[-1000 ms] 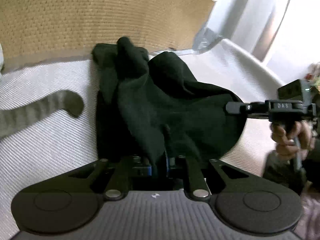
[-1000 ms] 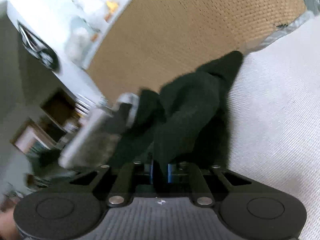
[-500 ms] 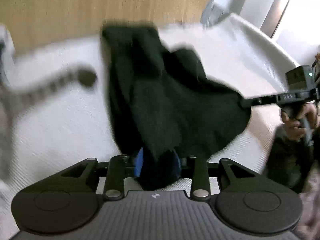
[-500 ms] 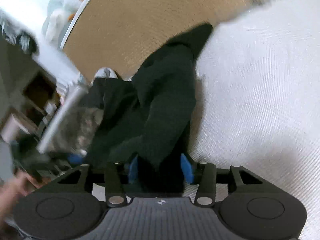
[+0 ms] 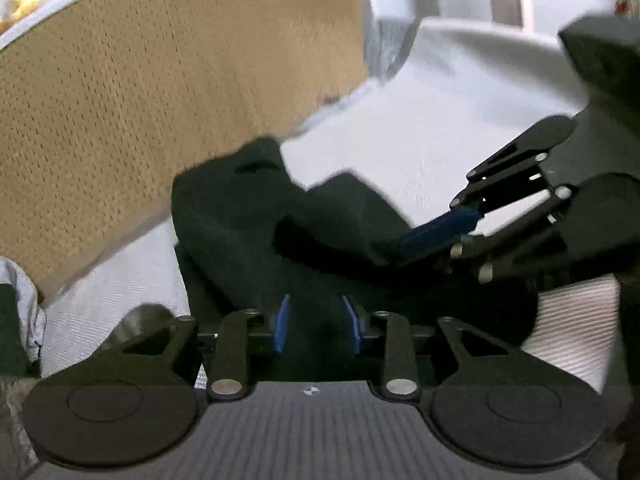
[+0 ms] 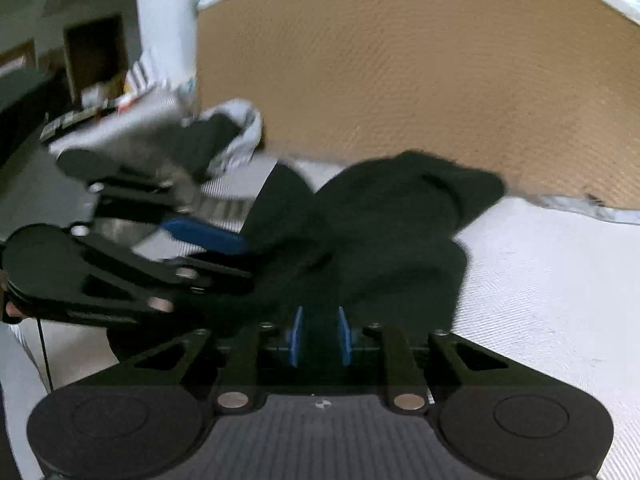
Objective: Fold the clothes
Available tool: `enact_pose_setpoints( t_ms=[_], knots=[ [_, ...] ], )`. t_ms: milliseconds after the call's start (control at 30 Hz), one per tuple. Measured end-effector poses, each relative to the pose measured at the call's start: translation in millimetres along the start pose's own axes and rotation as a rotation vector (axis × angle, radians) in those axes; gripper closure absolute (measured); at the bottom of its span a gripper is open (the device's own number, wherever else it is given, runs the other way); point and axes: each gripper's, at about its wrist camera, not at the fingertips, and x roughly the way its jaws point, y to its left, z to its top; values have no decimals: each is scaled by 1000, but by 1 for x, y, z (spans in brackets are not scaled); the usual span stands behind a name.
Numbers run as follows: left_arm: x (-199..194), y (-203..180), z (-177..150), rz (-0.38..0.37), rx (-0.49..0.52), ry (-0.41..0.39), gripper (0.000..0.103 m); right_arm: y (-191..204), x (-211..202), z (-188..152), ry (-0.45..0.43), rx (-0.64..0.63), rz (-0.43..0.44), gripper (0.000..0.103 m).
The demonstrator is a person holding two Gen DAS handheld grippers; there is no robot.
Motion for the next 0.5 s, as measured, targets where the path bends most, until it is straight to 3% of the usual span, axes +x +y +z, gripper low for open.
enact_pose_setpoints(
  t_ms=[200, 333, 500],
  knots=[
    [29, 18, -24, 122, 1, 102, 78, -7, 23, -9, 38, -14, -72, 83],
    [33, 34, -48, 153, -41, 154, 79, -46, 22, -24, 34, 104, -191, 84],
    [25, 41, -55, 152, -78, 129, 78, -89, 8, -46, 44, 290, -173, 81]
  ],
)
